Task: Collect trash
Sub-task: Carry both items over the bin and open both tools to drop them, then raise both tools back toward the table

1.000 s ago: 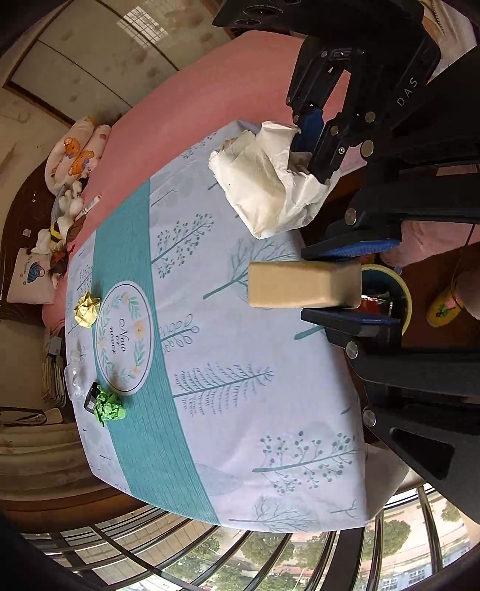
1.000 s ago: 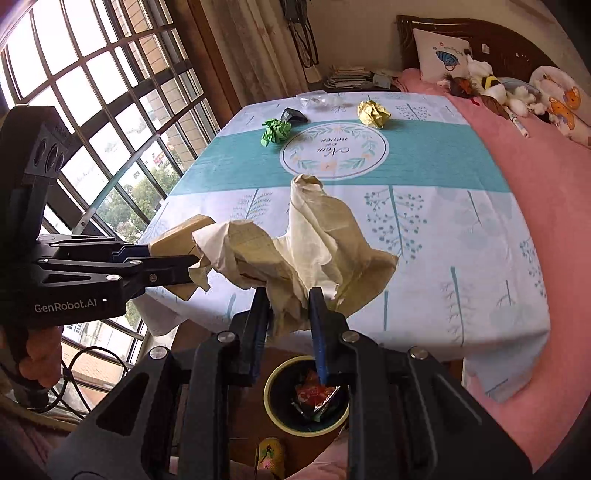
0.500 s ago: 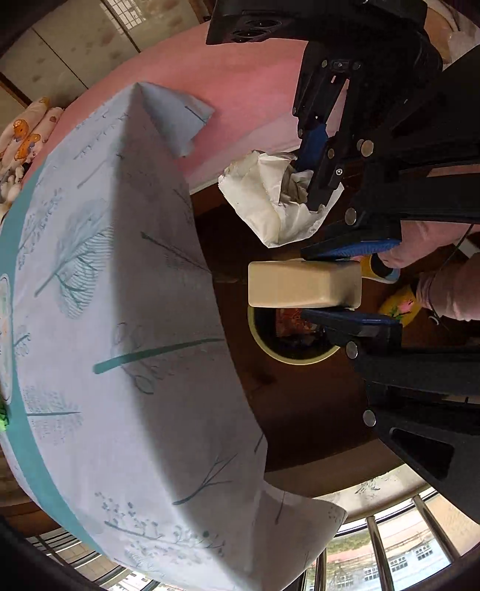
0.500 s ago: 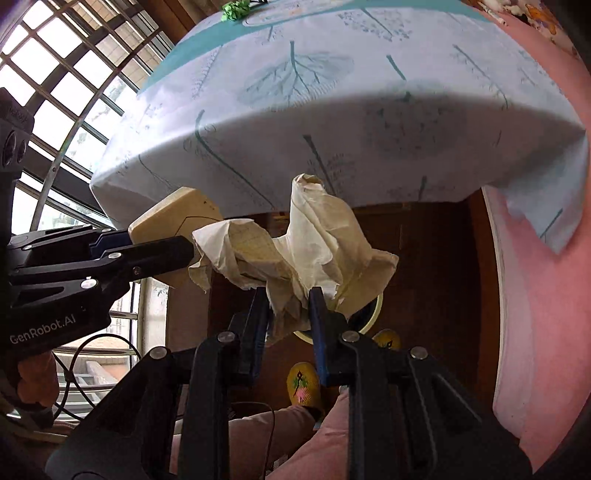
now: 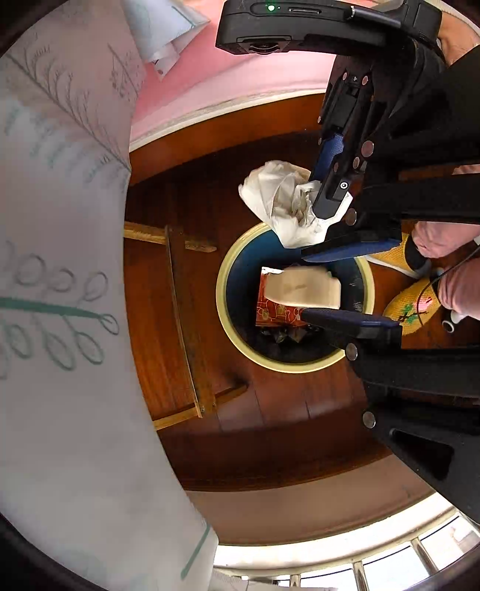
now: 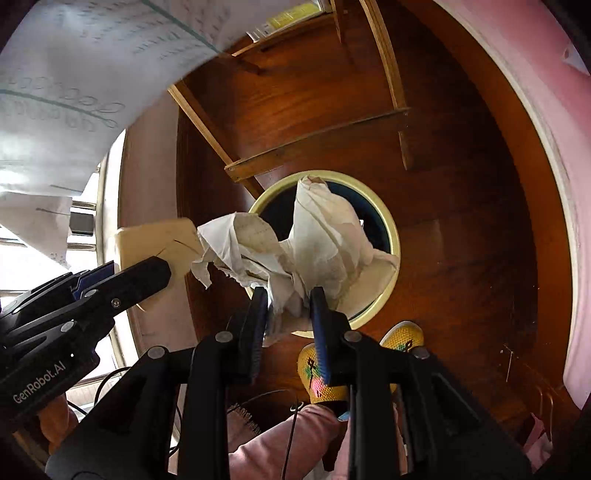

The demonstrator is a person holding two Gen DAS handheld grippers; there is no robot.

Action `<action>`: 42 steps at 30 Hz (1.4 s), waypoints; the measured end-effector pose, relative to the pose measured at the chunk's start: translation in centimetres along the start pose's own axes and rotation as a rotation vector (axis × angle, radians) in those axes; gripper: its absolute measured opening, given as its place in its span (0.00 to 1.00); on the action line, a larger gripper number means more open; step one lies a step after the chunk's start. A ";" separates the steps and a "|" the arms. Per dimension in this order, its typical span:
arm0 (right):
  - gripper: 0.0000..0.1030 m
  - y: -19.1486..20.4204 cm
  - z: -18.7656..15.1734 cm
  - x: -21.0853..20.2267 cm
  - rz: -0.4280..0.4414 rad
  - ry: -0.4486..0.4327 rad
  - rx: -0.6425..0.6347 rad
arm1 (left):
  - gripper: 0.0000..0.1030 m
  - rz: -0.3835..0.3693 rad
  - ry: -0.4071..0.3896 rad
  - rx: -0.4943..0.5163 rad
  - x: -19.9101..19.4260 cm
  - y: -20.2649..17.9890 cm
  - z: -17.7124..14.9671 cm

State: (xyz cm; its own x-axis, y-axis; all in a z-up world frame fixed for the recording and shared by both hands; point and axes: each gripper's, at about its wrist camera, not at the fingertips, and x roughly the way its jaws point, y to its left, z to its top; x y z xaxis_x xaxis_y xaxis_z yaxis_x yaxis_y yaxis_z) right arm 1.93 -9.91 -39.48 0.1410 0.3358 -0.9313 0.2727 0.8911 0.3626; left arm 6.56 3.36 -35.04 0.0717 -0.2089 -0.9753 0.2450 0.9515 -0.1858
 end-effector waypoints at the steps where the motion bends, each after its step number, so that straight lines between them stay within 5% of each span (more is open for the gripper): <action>1: 0.22 -0.2 0.0 0.6 0.004 -0.002 0.010 | 0.30 0.004 -0.002 -0.001 0.6 0.1 0.0; 9: 0.38 -0.8 1.4 2.1 0.001 -0.013 0.023 | 0.82 0.045 -0.018 -0.042 1.7 1.4 0.7; 13: 0.47 -1.2 2.1 1.0 -0.009 -0.019 0.018 | 0.83 0.052 -0.035 -0.039 0.8 1.3 1.1; 21: 0.48 0.0 3.6 -2.5 -0.025 -0.032 -0.012 | 0.83 0.074 -0.070 -0.012 -4.2 -0.1 1.5; 42: 0.48 7.6 5.2 -24.2 0.006 -0.129 -0.158 | 0.84 0.115 -0.235 -0.035 -27.6 -6.2 4.6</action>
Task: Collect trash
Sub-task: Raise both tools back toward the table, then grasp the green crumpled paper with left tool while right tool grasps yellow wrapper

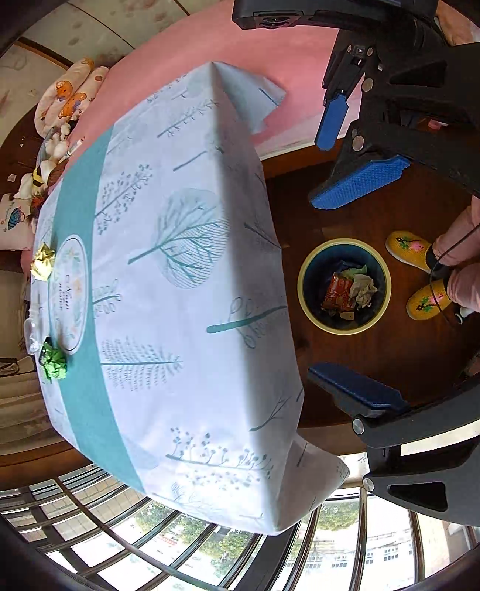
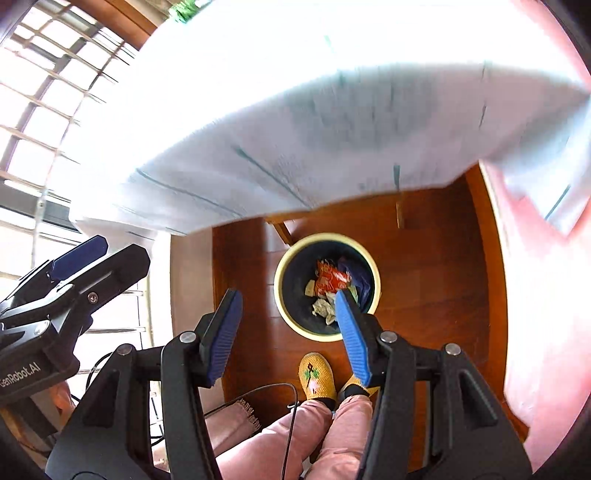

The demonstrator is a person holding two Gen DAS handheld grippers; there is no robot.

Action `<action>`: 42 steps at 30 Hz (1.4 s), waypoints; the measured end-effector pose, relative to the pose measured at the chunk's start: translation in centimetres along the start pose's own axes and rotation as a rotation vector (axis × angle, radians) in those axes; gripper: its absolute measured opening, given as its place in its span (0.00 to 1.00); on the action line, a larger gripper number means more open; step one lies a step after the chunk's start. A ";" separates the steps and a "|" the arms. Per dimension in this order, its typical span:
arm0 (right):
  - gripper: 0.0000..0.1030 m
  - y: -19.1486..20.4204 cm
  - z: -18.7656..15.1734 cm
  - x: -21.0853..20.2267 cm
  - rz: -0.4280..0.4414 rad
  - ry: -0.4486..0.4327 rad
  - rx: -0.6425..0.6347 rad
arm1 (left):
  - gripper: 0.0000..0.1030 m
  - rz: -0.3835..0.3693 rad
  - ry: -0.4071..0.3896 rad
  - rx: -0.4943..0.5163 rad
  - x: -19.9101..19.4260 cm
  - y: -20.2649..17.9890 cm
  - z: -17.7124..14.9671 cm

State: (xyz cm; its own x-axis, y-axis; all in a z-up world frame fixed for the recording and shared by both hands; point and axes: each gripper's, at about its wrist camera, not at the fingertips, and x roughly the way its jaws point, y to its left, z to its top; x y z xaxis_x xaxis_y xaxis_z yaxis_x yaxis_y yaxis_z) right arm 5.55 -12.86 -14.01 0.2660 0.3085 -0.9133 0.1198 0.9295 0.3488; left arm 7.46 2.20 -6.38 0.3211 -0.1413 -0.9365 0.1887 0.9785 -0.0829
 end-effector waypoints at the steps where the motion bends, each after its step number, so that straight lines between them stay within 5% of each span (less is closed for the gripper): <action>1: 0.48 0.2 0.4 -1.1 0.003 -0.011 -0.014 | 0.84 0.004 -0.012 -0.004 -1.0 -0.1 0.5; 14: 0.49 2.8 6.9 -13.2 0.054 -0.203 -0.133 | 0.84 0.163 -0.198 -0.065 -13.1 1.3 8.8; 22: 0.49 5.5 13.8 -15.7 0.051 -0.301 -0.202 | 0.83 0.256 -0.232 -0.117 -14.6 5.4 15.3; 27: 0.49 7.3 20.3 -15.6 0.008 -0.358 -0.234 | 0.83 0.243 -0.208 -0.119 -11.7 8.5 21.6; 32: 0.49 8.7 28.1 -13.4 -0.131 -0.396 -0.247 | 0.83 0.172 -0.154 -0.094 -6.6 11.0 29.7; 42: 0.49 5.6 45.5 -2.2 -0.232 -0.339 -0.102 | 0.81 0.059 -0.020 -0.081 8.2 14.1 43.3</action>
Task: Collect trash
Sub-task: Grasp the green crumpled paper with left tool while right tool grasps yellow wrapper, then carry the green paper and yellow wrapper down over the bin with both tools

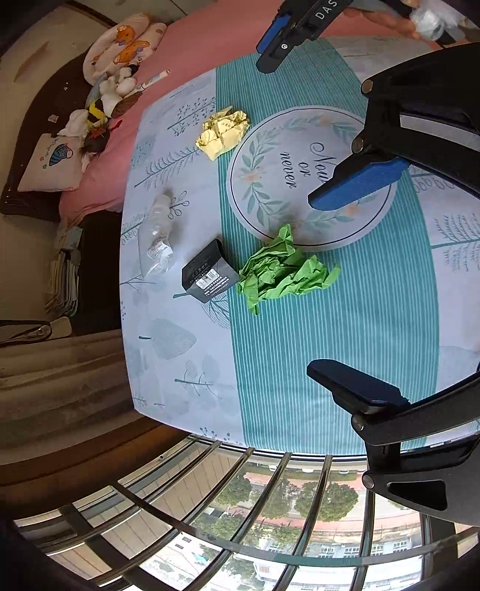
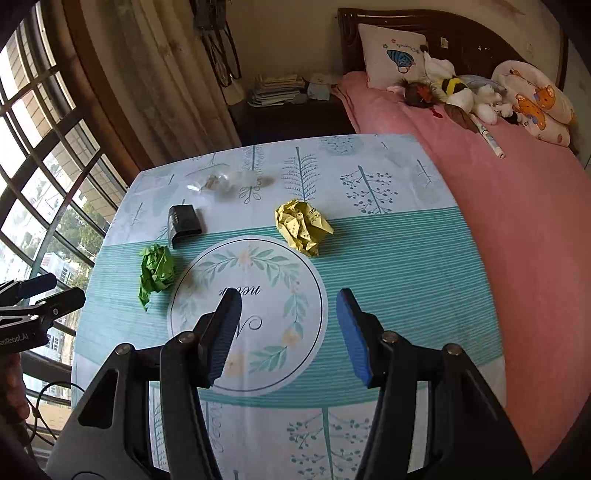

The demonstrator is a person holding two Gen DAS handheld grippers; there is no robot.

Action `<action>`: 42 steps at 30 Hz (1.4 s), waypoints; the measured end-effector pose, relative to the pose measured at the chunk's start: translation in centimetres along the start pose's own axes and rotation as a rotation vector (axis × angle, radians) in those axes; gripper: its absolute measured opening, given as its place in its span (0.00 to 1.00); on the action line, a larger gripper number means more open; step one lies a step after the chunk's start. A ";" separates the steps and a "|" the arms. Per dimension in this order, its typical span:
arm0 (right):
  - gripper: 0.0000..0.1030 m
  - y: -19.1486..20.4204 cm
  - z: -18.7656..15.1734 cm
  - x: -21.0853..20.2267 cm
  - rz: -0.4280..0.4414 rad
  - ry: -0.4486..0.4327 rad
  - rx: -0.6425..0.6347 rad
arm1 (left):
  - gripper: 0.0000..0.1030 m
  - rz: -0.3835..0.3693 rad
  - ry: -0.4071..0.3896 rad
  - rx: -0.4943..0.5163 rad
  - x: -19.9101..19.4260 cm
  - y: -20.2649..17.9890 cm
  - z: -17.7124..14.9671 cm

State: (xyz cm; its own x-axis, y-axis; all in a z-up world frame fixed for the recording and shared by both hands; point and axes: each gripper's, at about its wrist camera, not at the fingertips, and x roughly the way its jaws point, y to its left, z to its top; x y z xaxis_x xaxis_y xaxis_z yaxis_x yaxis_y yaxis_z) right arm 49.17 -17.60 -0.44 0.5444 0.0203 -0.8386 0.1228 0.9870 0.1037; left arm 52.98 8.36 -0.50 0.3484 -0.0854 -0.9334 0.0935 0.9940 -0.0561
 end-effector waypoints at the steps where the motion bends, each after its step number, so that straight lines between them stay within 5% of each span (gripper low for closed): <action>1: 0.49 -0.2 0.7 1.7 -0.008 0.004 0.006 | 0.80 -0.006 0.013 -0.008 1.2 -0.1 0.3; 11: 0.49 -0.2 4.6 11.9 -0.018 0.050 0.002 | 0.79 -0.005 0.076 0.021 9.1 -1.2 2.2; 20: 0.49 0.1 5.9 15.7 0.020 0.080 -0.023 | 0.71 -0.077 0.125 -0.027 12.0 -0.3 2.7; 26: 0.48 1.9 5.4 17.5 0.015 0.137 -0.090 | 0.42 -0.091 0.120 -0.020 12.2 -0.5 2.3; 29: 0.24 2.1 5.0 17.3 0.030 0.130 -0.069 | 0.38 -0.112 0.093 -0.028 11.4 -0.5 1.9; 42: 0.19 3.5 -1.3 7.3 0.092 0.051 -0.087 | 0.37 -0.129 -0.043 0.042 1.0 -2.8 -3.3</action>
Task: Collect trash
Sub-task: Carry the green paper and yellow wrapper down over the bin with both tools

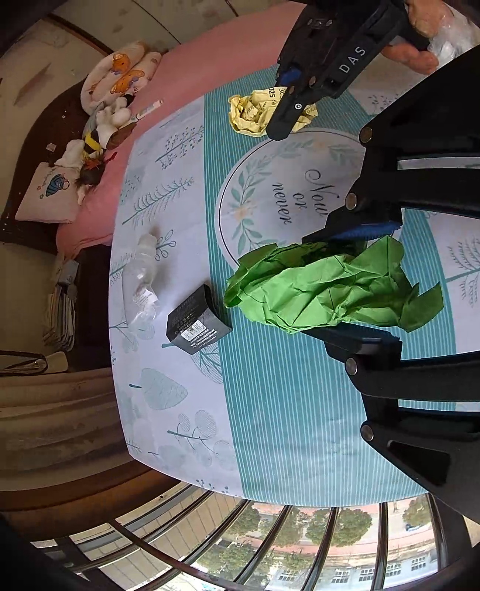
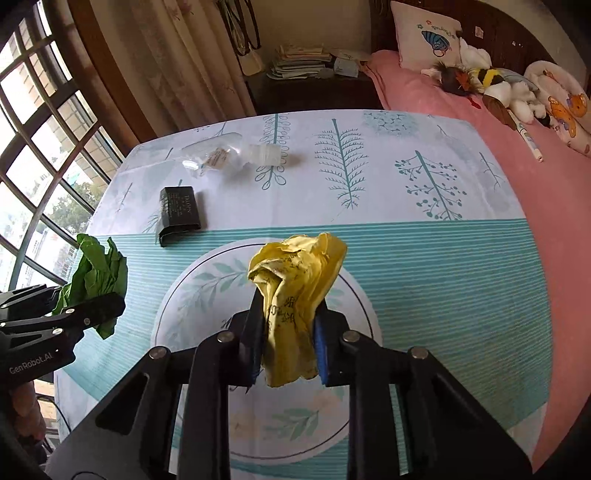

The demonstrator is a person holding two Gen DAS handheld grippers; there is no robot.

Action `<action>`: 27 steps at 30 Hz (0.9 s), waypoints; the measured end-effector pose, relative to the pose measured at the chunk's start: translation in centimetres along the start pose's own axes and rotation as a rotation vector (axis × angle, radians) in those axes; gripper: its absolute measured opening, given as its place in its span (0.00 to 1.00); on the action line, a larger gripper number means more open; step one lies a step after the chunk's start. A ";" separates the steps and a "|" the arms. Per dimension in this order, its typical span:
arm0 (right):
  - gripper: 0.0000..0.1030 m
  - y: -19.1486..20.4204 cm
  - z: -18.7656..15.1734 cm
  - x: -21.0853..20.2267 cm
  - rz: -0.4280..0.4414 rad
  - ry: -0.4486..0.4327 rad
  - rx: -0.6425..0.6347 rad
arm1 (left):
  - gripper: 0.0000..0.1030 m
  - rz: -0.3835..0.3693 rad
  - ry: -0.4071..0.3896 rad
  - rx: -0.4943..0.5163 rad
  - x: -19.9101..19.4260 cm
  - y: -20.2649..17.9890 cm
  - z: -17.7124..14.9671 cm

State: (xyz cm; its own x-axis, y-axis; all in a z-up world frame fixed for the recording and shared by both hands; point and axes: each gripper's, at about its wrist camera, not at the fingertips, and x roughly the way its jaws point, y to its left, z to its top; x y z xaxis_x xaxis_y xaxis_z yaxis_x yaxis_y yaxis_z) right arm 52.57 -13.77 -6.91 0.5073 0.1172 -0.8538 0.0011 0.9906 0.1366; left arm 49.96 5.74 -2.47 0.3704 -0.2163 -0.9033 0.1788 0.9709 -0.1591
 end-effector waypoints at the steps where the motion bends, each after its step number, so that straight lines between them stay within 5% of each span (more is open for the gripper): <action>1: 0.19 0.3 -1.0 -1.3 0.010 -0.006 0.000 | 0.37 0.002 -0.009 0.010 -1.1 -0.6 -0.8; 16: 0.19 3.5 -19.8 -21.0 0.132 -0.032 -0.096 | 0.37 0.049 -0.128 0.054 -17.6 -10.9 -21.5; 27: 0.19 3.2 -33.3 -29.9 0.176 0.019 -0.176 | 0.37 0.107 -0.112 0.067 -22.5 -15.0 -35.4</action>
State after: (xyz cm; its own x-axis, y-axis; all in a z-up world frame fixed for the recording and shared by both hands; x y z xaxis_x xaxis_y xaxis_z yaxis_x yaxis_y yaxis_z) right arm 8.70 -11.78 2.32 0.4704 0.2887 -0.8339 -0.2369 0.9516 0.1958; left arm 6.71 -0.35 6.13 0.4896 -0.1257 -0.8628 0.1917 0.9809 -0.0342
